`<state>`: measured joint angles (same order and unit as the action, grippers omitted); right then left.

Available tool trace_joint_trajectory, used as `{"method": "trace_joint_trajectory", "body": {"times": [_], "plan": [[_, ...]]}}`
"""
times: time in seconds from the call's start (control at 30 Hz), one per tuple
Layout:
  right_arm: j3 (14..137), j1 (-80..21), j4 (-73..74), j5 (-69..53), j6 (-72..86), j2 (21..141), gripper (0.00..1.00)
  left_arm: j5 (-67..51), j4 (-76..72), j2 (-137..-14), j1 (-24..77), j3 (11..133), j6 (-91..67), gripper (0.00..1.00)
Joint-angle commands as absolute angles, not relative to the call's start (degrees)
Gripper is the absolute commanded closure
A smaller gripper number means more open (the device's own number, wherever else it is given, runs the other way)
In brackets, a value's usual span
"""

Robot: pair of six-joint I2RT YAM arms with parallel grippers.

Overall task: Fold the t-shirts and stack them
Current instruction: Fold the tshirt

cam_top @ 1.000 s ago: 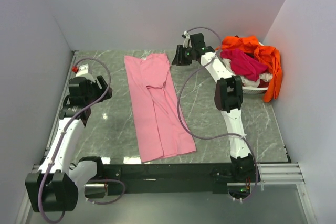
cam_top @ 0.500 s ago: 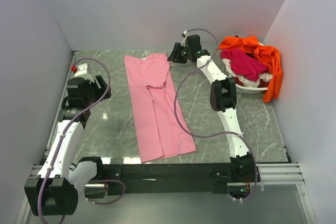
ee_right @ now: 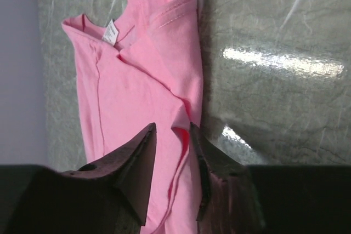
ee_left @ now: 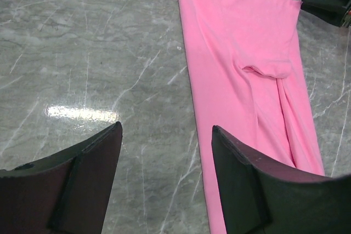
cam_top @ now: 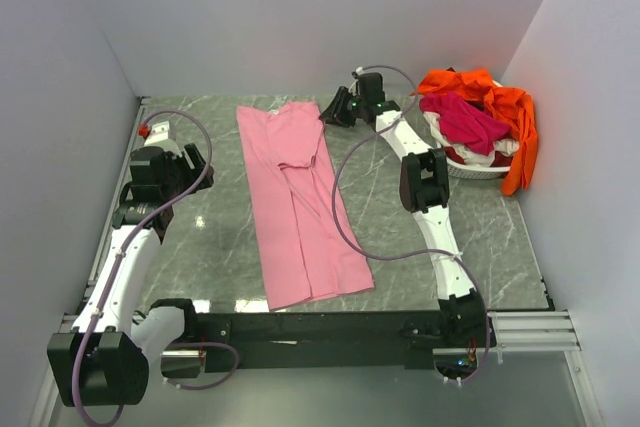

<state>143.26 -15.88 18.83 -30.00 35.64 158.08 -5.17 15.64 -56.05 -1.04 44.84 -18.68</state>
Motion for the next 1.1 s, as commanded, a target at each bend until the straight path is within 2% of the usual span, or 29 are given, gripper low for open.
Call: {"method": "trace_joint_trajectory", "body": {"times": [0.0, 0.07, 0.37, 0.4, 0.47, 0.53, 0.77, 0.97, 1.07], "plan": [[145.99, -15.64, 15.47, -32.25, 38.14, 159.70, 0.63, -6.42, 13.97, -56.16, -0.88, 46.67, -17.75, 0.28], [145.99, -15.64, 15.47, -32.61, 38.41, 159.87, 0.66, -6.50, 13.89, -56.42, -0.88, 46.67, -17.75, 0.28], [146.51, -16.17, 18.02, -30.68, 38.14, 160.40, 0.66, -6.85, 13.80, -56.25, -0.88, 46.67, -17.84, 0.28], [146.51, -16.26, 18.10, -30.50, 38.06, 160.31, 0.69, -6.86, 13.89, -56.25, -0.88, 46.76, -17.75, 0.28], [146.43, -16.17, 18.02, -30.59, 38.23, 160.31, 0.83, -6.86, 13.89, -56.42, -0.88, 46.76, -17.75, 0.29], [146.51, -16.17, 17.84, -30.59, 38.15, 160.23, 0.88, -6.86, 13.89, -56.43, -0.88, 46.84, -17.75, 0.28], [149.94, -16.26, 20.04, -27.69, 33.14, 158.73, 0.97, -7.03, 13.97, -56.60, -0.88, 46.76, -17.75, 0.29], [150.73, -16.43, 20.74, -28.30, 31.91, 157.33, 0.98, -7.21, 13.97, -56.51, -0.88, 46.85, -17.58, 0.28], [150.21, -16.70, 20.74, -28.21, 31.55, 156.71, 0.94, -7.12, 13.98, -56.43, -0.88, 46.84, -17.58, 0.28]]}}
